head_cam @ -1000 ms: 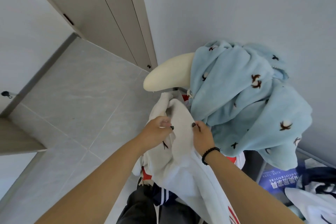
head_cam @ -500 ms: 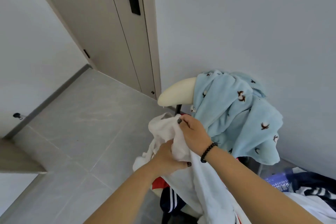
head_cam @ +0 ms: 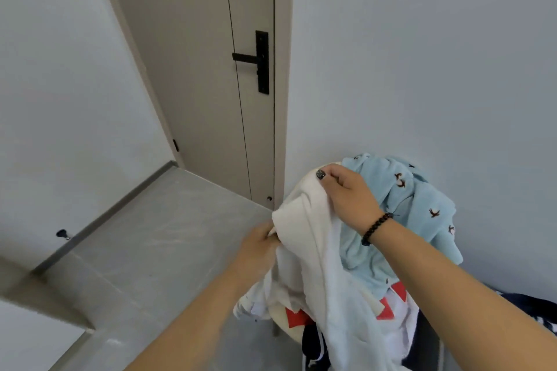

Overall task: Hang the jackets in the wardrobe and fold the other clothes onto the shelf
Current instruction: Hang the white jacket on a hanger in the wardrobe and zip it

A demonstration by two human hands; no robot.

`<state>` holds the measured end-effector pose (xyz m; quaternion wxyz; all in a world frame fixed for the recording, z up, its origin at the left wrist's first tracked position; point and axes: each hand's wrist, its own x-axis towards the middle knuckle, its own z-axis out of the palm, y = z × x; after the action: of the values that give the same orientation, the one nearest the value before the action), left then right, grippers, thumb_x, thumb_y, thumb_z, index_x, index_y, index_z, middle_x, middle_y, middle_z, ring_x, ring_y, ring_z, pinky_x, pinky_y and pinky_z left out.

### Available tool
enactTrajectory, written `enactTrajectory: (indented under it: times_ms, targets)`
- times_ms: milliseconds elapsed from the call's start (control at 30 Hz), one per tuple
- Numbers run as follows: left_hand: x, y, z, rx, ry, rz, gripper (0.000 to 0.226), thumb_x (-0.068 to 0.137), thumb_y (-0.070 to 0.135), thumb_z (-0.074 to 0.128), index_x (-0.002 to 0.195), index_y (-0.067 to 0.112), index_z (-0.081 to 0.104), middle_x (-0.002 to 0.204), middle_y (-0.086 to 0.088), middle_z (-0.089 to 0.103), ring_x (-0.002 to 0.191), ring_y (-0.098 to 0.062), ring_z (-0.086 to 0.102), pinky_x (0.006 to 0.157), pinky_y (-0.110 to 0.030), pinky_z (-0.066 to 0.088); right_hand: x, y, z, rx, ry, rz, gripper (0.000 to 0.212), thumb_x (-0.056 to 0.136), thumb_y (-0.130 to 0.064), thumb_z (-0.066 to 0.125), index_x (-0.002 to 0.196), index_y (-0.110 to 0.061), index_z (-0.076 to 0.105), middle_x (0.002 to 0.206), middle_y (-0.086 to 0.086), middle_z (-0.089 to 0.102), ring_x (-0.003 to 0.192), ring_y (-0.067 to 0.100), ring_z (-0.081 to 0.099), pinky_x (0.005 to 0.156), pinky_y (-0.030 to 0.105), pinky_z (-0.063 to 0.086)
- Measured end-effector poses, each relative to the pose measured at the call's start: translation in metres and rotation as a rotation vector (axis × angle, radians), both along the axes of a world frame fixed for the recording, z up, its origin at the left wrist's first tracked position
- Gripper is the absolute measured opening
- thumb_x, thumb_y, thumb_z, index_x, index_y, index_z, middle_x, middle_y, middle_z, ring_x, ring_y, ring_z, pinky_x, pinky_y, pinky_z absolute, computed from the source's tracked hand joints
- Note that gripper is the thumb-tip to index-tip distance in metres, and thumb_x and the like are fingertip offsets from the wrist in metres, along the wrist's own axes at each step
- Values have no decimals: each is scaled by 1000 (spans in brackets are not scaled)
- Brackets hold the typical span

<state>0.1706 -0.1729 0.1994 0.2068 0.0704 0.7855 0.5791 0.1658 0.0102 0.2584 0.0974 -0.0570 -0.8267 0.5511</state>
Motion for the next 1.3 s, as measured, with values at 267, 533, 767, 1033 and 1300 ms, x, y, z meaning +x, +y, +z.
enactTrajectory:
  times_ms: [267,533,767,1033,1300]
  targets:
    - [8,-16,109,271,173,129,30,98,20,49,85,30,75,79,17,70,68,3,59,58,-9,44,16,-24,53,-237,-21,110,21,96,-31,52,115,-27,59,110,-12,63,102,8,58,84,24,45]
    - [14,-17,194,520,256,300,27,97,22,54,82,26,76,95,-7,75,83,-14,68,74,-30,54,51,-49,55,-71,69,317,95,56,-55,85,134,-40,33,126,-31,47,114,-15,46,86,8,43]
    - [23,-24,225,457,498,361,22,95,32,52,95,37,74,98,6,75,93,-12,69,74,-29,52,30,-44,66,-51,80,292,11,89,-24,66,88,-14,71,89,-2,73,84,5,66,75,22,53]
    - [50,-38,146,498,249,305,72,71,42,82,132,27,49,131,6,62,117,-6,60,85,-20,52,3,-61,112,-84,121,287,21,89,-20,63,87,0,66,81,3,66,76,13,58,68,26,45]
    - [53,-1,111,-79,356,188,118,77,36,77,150,32,-15,147,25,16,137,1,24,107,-18,31,-20,-85,150,-302,7,195,5,90,-21,57,87,-19,59,85,5,60,77,20,58,68,30,47]
